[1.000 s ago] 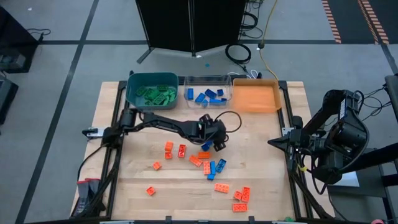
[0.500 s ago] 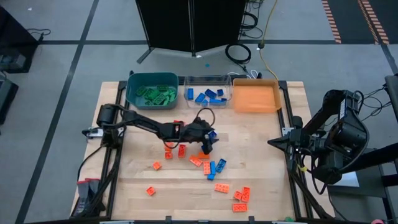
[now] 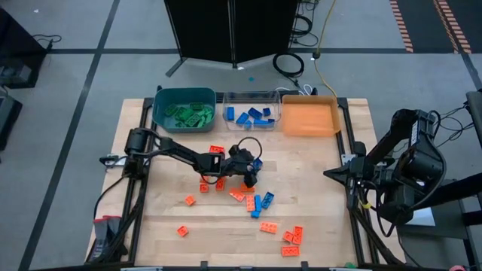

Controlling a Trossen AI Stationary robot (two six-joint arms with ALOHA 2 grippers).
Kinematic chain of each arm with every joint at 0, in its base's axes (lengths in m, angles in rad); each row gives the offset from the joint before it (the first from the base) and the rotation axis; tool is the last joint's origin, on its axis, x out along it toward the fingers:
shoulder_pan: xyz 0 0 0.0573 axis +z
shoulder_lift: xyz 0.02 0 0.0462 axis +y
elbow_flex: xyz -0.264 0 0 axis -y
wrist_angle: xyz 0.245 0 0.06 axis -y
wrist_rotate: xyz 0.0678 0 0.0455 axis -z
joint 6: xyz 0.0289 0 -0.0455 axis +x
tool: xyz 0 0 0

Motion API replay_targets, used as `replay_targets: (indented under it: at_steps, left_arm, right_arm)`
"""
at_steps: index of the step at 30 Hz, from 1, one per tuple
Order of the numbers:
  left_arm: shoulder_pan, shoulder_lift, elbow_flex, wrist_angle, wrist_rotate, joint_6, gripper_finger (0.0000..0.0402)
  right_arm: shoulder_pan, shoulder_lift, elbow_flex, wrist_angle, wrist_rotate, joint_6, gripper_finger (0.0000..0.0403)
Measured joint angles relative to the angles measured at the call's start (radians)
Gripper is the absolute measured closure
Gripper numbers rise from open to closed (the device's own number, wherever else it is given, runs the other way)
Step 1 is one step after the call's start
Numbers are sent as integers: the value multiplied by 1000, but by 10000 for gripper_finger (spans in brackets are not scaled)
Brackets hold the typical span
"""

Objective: Sort blocks
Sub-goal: Put the blue game piece into the transparent bin

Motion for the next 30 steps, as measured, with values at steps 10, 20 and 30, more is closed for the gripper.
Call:
replay_targets:
  at_steps: [10,20,30]
  left_arm:
    - [7,29,0,7,-6,-46,114]
    - [33,72,10,34,27,-99,114]
    - [44,119,77,-38,80,-170,121]
  right_arm:
    - [0,5,0,0,-1,-1,402]
    - [0,5,0,-1,-2,-2,402]
    - [0,5,0,-5,-1,-3,402]
